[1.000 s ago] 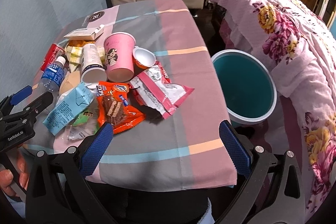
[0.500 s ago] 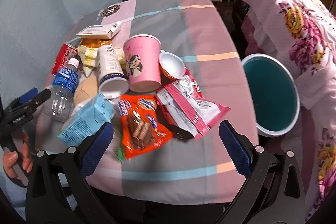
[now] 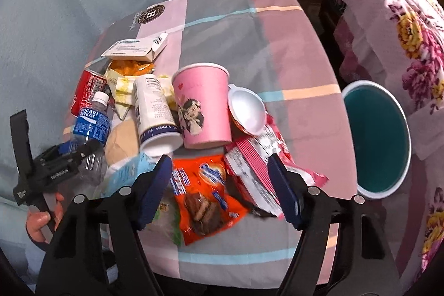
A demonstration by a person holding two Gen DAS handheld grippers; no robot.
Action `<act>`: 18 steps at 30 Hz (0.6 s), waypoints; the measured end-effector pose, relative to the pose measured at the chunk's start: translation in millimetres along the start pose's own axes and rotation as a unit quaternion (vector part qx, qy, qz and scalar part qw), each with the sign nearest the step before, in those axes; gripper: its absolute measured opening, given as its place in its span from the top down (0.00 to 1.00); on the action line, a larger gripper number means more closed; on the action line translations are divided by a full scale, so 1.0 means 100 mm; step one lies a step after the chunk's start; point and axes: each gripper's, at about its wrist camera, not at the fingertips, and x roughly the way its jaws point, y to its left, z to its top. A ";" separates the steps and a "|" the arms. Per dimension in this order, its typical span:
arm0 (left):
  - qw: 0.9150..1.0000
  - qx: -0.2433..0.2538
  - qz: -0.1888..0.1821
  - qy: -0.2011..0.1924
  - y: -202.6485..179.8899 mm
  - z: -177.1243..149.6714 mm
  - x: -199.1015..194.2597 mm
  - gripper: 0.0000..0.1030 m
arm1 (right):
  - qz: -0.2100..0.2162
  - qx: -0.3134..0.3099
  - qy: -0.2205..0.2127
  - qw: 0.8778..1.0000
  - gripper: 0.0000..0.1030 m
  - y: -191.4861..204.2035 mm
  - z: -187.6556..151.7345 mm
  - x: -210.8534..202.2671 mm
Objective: Collect trash
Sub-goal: 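Grasp the blue-labelled water bottle with the left gripper while the right gripper approaches the milk carton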
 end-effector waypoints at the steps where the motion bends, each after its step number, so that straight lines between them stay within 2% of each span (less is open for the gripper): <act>1: 1.000 0.000 -0.005 0.003 -0.01 0.00 0.02 0.29 | 0.002 -0.002 0.001 1.000 0.34 0.02 0.01 0.01; 2: 1.000 0.001 -0.008 0.003 -0.02 -0.01 0.04 0.35 | 0.002 -0.006 0.002 1.000 0.34 0.05 0.04 0.04; 4: 1.000 0.004 -0.008 -0.003 -0.03 -0.03 0.03 0.35 | 0.000 -0.008 0.005 1.000 0.34 0.07 0.08 0.08; 6: 1.000 0.007 -0.007 -0.007 -0.04 -0.05 0.01 0.35 | 0.008 -0.002 0.012 1.000 0.46 0.08 0.10 0.13; 7: 1.000 0.009 -0.007 -0.009 -0.05 -0.06 0.00 0.35 | 0.015 0.001 0.016 1.000 0.47 0.08 0.10 0.13; 12: 0.999 0.044 -0.003 -0.016 -0.12 -0.13 -0.04 0.35 | 0.044 0.011 0.026 0.999 0.48 0.21 -0.02 0.12; 18: 0.999 0.048 -0.014 -0.012 -0.05 -0.20 -0.05 0.35 | 0.076 0.021 0.058 0.995 0.48 0.42 -0.27 0.11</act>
